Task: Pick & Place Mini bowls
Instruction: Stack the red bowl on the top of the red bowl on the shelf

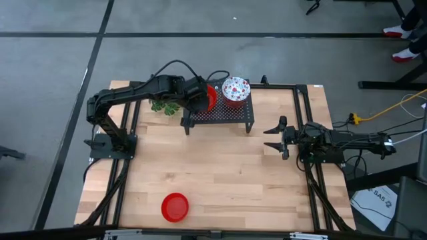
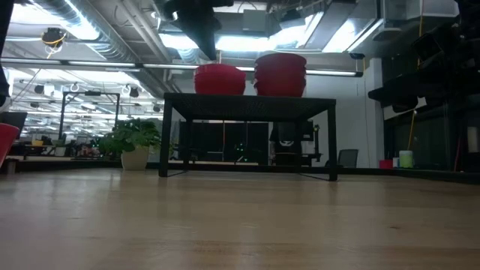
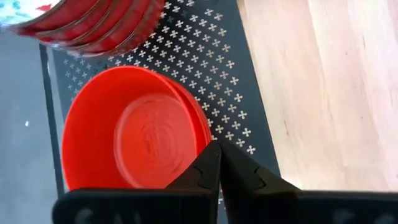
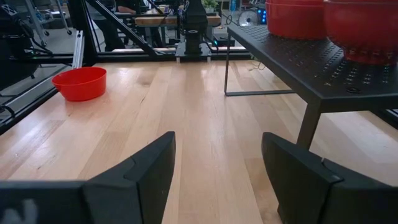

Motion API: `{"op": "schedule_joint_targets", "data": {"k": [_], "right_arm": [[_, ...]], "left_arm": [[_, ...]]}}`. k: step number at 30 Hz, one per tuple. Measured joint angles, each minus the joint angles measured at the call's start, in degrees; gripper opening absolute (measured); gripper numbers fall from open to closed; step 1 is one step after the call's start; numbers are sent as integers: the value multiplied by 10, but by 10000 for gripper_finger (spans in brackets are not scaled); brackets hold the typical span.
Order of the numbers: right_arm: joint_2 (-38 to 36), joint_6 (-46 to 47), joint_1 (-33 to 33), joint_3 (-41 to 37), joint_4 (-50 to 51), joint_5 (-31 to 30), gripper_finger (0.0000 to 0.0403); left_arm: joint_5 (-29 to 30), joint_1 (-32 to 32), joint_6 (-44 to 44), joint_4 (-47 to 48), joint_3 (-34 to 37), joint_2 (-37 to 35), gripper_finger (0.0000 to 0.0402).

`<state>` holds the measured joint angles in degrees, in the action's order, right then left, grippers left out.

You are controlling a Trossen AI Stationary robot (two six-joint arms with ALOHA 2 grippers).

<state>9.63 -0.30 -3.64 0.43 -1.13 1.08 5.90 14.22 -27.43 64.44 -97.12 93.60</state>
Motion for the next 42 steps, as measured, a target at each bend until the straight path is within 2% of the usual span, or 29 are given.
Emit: {"op": "schedule_joint_targets", "data": {"k": [3, 14, 25, 35, 40, 42], "right_arm": [[0, 0, 0, 0, 0, 0, 236], [0, 0, 0, 0, 0, 0, 236], [0, 0, 0, 0, 0, 0, 236], [0, 0, 0, 0, 0, 0, 236], [0, 0, 0, 0, 0, 0, 236], [0, 0, 0, 0, 0, 0, 236]], "left_arm": [[-4, 0, 26, -1, -5, -1, 2], [-43, -45, 92, 4, -115, -4, 3], [-45, -143, 175, 97, -122, -3, 5], [-106, -288, 310, 124, -113, -3, 7], [-94, -401, 378, 135, -110, -2, 5], [-70, -445, 412, 135, -110, 1, 4]]}}
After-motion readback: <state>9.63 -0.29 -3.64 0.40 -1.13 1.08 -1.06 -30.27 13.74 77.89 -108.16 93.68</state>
